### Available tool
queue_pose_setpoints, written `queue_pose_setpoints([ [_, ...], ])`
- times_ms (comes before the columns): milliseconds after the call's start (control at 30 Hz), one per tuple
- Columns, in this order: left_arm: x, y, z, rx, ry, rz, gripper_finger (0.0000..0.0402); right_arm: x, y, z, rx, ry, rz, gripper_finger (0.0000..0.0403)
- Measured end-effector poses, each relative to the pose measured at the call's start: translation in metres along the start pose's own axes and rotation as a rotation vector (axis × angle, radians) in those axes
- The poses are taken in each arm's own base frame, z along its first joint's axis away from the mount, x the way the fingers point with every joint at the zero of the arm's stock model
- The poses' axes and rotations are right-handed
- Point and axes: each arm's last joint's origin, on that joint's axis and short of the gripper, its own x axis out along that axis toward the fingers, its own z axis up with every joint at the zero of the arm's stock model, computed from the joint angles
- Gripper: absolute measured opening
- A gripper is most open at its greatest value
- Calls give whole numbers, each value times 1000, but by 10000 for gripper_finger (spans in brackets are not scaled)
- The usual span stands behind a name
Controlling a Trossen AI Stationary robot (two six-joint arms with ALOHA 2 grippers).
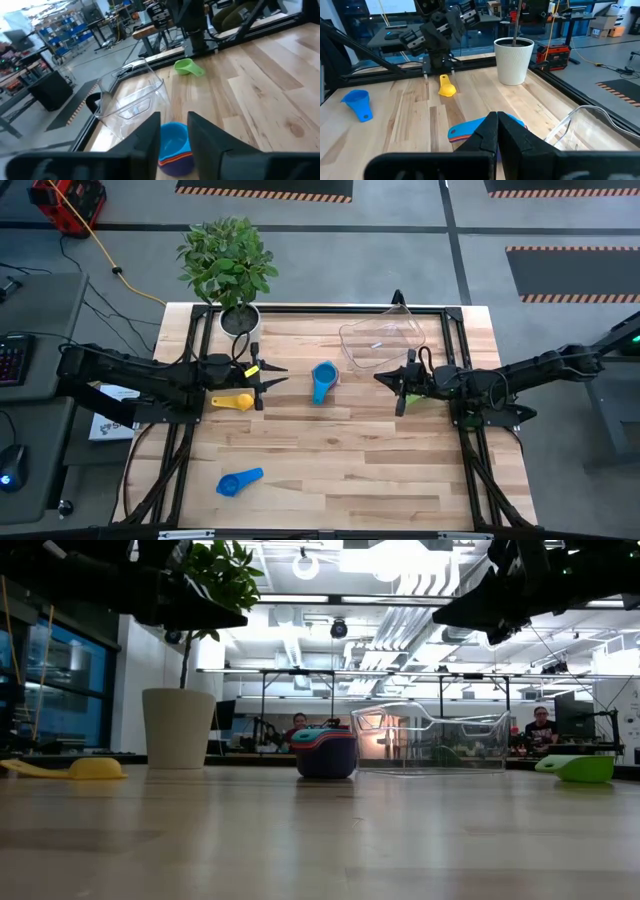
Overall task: Nest measuring cups in basket
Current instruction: Stack the green measuring cup on top of the light blue measuring cup
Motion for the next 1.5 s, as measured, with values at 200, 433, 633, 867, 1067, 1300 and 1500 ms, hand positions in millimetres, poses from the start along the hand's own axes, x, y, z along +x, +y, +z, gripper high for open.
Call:
queue_pose_setpoints([
  [200, 0, 2, -1, -48, 20, 56, 149, 0, -1, 0, -10, -2, -28, 6],
  [433, 0, 1, -2, -56, 30, 51, 183, 0, -2, 0, -18, -6, -70, 40],
  [633, 0, 1, -1, -39, 26, 53, 184, 0, -2, 0, -20, -7, -80, 76],
  [867, 0, 1, -1, -32, 25, 53, 184, 0, -5, 0, 62, -12, -158, 131],
  [1067, 0, 1, -1, -39, 27, 49, 184, 0, -1, -1, 65, 3, -47, 182],
  [1300, 0, -3, -8, -79, 117, -32, 184, 0, -2, -1, 57, 1, -73, 193],
  [1500, 2, 0, 1, -131, 150, -38, 184, 0, -2, -1, 14, 2, -80, 193],
])
